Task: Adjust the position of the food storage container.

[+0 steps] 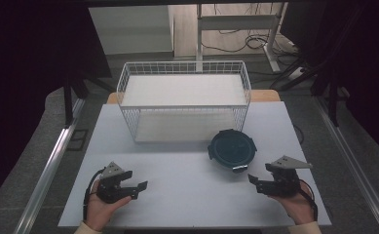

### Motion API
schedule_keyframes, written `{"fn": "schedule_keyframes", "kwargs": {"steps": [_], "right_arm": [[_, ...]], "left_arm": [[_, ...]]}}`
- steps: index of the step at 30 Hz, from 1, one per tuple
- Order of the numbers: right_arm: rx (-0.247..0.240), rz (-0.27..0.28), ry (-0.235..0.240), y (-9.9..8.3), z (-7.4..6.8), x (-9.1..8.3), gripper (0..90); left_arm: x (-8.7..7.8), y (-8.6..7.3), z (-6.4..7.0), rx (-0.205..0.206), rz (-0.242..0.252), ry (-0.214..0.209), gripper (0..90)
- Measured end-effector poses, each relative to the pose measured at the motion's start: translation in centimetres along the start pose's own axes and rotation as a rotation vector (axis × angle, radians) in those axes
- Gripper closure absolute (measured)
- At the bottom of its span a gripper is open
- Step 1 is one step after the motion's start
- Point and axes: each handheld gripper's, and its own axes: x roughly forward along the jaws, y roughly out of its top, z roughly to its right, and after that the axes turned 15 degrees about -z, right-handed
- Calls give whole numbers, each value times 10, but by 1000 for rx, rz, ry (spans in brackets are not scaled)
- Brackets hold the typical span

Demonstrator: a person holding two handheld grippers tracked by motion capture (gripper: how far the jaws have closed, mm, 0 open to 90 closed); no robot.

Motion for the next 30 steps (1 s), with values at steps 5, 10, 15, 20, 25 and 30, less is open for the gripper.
{"fn": "schedule_keyframes", "kwargs": {"steps": [5, 10, 15, 20, 25, 30], "right_arm": [[8, 11, -8, 11, 1, -10, 283], [4, 5, -8, 23, 5, -15, 352], [1, -7, -3, 39, 12, -17, 413], [-3, -7, 12, 51, 17, -19, 470], [-4, -11, -1, 65, 23, -19, 521], [-12, -15, -15, 89, 29, -13, 630]], "left_arm": [[-4, 0, 0, -14, 29, -55, 269], [-2, 1, 1, -6, 16, -46, 275], [-1, 1, 1, -20, 14, -36, 268], [0, 5, 1, -34, 13, -63, 266], [1, 7, 3, -30, 10, -66, 266], [0, 5, -1, -42, 8, -62, 264]]}}
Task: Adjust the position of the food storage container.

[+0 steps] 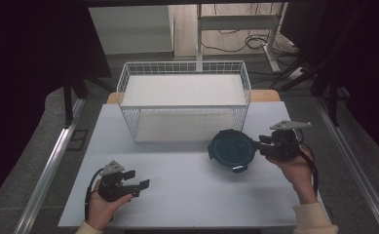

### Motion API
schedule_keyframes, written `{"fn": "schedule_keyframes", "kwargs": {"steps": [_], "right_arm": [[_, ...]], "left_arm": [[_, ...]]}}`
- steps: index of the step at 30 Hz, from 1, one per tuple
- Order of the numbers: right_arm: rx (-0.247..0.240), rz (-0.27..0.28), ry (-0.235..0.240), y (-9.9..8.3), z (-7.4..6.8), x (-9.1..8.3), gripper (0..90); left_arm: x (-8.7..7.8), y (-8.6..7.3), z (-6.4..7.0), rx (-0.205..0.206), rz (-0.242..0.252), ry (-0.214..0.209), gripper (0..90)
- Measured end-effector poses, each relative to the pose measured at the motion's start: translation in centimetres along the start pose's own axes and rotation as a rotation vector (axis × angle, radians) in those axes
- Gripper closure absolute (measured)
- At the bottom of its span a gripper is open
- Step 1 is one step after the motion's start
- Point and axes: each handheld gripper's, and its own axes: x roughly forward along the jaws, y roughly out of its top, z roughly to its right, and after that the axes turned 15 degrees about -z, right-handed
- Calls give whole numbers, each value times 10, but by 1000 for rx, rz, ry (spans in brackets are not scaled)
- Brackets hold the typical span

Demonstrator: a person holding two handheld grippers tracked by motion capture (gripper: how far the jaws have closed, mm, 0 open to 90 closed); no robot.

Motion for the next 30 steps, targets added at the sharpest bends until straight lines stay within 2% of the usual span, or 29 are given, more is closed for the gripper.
{"fn": "schedule_keyframes", "kwargs": {"steps": [3, 5, 8, 11, 14, 18, 22, 26, 30], "right_arm": [[-4, -1, 5, 8, 3, 4, 677], [-11, -10, -12, 17, 9, 9, 761], [-12, -24, -51, 23, 14, 15, 834], [-5, -37, -60, 26, 18, 21, 884], [-3, -49, -68, 27, 21, 27, 891], [-10, -98, -84, 30, 26, 48, 894], [-16, -132, -95, 32, 27, 61, 894], [-13, -142, -114, 33, 31, 70, 894], [-3, -144, -108, 36, 37, 82, 895]], "left_arm": [[0, 0, -1, -1, -3, 1, 262], [1, 0, 0, 2, -9, 2, 261], [2, -1, 0, 4, -11, 4, 259], [1, -1, 0, 0, -8, 7, 259], [1, -1, 0, -1, -7, 10, 259], [2, -1, -1, 2, -14, 16, 258], [1, -1, -1, 1, -14, 19, 258], [2, -2, -1, 0, -14, 19, 257], [2, -2, -1, 1, -15, 21, 257]]}}
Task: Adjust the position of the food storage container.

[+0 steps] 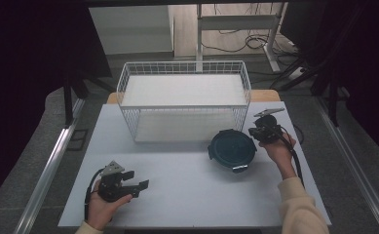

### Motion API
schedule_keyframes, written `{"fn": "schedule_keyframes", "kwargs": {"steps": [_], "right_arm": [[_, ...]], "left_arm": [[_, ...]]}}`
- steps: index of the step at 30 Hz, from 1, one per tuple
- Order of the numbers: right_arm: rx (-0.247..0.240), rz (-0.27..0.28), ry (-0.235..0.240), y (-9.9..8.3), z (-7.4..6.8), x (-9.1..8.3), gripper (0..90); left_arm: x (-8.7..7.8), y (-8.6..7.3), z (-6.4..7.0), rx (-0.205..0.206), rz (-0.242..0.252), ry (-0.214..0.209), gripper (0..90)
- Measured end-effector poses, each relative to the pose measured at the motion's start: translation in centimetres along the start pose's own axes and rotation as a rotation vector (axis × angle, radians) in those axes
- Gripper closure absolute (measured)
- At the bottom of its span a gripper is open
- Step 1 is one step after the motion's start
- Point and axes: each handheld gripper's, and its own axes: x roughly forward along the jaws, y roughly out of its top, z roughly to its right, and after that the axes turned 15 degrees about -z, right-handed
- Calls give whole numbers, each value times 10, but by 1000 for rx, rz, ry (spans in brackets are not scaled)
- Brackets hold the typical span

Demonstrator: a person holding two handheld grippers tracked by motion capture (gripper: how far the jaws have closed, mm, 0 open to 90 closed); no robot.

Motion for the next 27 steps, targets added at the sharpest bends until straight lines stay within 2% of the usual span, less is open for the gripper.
{"fn": "schedule_keyframes", "kwargs": {"steps": [6, 8, 10, 15, 17, 19, 27], "right_arm": [[-4, -27, 20, 5, 2, 11, 895], [-10, -50, 48, 5, 0, 14, 897], [-18, -62, 30, 5, -2, 12, 898], [-14, -79, 24, 4, -4, 10, 900], [-17, -86, 26, 3, -6, 8, 900], [-10, -88, 48, 0, -9, 5, 900], [-32, -94, 48, -7, -23, 1, 900]], "left_arm": [[0, 0, -1, -7, 0, 7, 257], [0, -1, -1, -7, -1, 7, 257], [0, 0, -1, -3, -3, 8, 257], [0, -1, -1, 0, -5, 9, 257], [1, -1, -1, -2, -6, 10, 257], [0, 0, -1, -1, -6, 11, 257], [1, 0, 0, 3, -8, 9, 256]]}}
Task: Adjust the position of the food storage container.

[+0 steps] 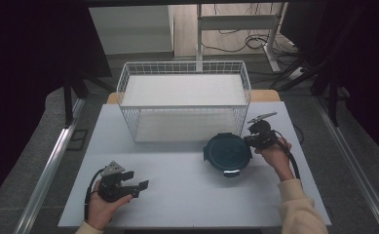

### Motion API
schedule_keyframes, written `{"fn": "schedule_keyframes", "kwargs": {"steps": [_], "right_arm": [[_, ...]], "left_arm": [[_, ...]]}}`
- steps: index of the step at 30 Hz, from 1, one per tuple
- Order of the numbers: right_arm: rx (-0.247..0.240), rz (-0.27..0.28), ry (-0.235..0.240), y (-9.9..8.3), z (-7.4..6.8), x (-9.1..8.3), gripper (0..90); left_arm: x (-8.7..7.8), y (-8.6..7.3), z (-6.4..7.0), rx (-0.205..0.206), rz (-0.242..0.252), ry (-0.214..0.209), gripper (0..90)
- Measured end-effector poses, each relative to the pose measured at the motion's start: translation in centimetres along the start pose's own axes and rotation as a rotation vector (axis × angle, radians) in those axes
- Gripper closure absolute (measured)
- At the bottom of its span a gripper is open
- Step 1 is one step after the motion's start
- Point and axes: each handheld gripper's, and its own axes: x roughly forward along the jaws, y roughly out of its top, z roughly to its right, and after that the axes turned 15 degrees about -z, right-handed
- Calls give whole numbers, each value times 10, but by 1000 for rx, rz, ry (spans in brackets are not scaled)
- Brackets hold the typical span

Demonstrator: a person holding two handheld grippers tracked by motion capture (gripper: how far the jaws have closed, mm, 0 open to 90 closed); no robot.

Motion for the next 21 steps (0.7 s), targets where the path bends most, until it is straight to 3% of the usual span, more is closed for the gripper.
{"fn": "schedule_keyframes", "kwargs": {"steps": [9, 15, 21], "right_arm": [[-34, -12, 22, -1, -15, 1, 900], [-78, -23, 70, -3, -36, -1, 900], [-93, -28, 63, -6, -52, -2, 900]], "left_arm": [[0, 0, -1, 2, -1, 3, 256], [-1, 0, -1, 2, -2, 2, 255], [-1, 0, -1, 4, -1, 0, 255]]}}
